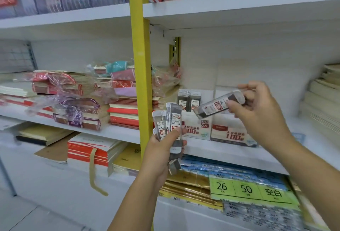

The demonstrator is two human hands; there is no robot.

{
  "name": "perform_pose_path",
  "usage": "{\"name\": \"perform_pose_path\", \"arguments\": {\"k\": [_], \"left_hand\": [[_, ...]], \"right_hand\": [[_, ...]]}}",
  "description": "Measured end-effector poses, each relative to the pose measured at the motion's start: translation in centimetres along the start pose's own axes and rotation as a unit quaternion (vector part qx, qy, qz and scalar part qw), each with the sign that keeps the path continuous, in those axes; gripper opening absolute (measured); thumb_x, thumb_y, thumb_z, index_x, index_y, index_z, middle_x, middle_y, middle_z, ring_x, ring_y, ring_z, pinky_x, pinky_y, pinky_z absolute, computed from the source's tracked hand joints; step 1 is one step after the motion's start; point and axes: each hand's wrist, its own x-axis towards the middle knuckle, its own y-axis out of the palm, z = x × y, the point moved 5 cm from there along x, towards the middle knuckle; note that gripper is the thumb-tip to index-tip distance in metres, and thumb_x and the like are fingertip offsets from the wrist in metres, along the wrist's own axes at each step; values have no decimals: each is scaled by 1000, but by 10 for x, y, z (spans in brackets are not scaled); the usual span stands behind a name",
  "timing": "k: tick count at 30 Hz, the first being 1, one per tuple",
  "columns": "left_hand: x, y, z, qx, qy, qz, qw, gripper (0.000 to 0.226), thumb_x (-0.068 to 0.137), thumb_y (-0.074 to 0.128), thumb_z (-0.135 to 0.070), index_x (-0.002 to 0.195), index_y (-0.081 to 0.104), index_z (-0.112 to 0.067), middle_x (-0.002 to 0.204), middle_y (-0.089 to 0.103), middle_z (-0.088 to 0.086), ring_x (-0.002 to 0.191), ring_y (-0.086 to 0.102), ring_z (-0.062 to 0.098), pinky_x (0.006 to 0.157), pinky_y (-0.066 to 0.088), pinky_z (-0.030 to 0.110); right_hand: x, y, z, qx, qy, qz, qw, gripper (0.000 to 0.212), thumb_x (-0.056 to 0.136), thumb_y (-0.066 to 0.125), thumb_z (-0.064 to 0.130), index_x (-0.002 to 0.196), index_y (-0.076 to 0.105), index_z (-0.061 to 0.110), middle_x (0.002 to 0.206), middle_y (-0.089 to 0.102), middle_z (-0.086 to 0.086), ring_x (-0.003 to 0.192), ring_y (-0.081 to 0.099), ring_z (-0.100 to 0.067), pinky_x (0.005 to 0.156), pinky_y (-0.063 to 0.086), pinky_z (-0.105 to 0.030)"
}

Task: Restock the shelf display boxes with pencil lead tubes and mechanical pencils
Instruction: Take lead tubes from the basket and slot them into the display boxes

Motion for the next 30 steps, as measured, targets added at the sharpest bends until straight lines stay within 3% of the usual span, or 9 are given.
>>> {"name": "perform_pose_path", "arguments": {"k": [2,5,8,13,18,22,26,28,30], "left_hand": [[7,-1,0,-5,3,-5,1000,42,63,85,-45,97,80,-21,99,79,8,80,73,18,62,57,31],[15,0,2,-15,2,6,1000,9,83,77,-33,91,80,-30,98,79,3,85,76,17,66,59,29],[24,0,5,-35,-4,1,999,13,87,75,-25,99,76,-20,99,79,6,91,77,21,66,61,28],[33,-2,6,-33,8,0,999,25,86,77,-26,109,73,-16,99,79,7,87,77,22,63,60,26],[34,-10,3,-15,11,9,1000,29,84,77,-32,111,68,-26,100,79,2,85,77,20,68,60,31],[31,-12,-1,-5,8,4,1000,29,84,78,-29,111,70,-24,102,79,5,81,76,20,72,57,35],[27,-12,-2,4,2,7,1000,19,85,78,-28,104,73,-28,101,79,4,80,76,20,75,59,37],[24,-10,-4,13,3,20,1000,13,84,78,-29,97,76,-33,101,79,3,81,76,19,76,61,38],[20,-5,-8,26,6,39,999,14,82,79,-32,92,76,-42,101,79,2,82,77,18,74,62,35]], "right_hand": [[33,5,16,-89,-66,-8,994,31,86,71,20,92,45,35,79,63,18,73,58,14,62,41,-2],[68,32,15,-211,-100,62,970,25,88,69,23,94,46,30,84,62,16,76,60,2,64,44,-14],[89,59,1,-285,-115,118,944,22,89,67,24,96,46,26,90,65,6,78,60,-14,65,47,-29],[111,81,-17,-276,-105,140,945,23,87,69,20,99,50,22,90,64,5,76,59,-10,63,47,-25],[121,80,-19,-261,-100,139,950,24,83,73,18,96,54,24,86,63,9,78,60,-7,68,51,-31],[108,90,-30,-325,-102,201,918,19,84,72,22,95,57,26,93,58,6,84,58,-13,69,45,-27],[100,86,-29,-408,-125,177,887,27,93,61,26,120,65,22,101,49,3,101,51,-18,82,41,-29],[90,78,-15,-355,-139,125,916,29,97,54,26,124,64,22,101,53,5,102,50,-14,82,38,-24],[72,75,-6,-223,-85,136,961,26,95,53,35,118,65,31,100,64,14,90,57,1,73,41,-12]]}}
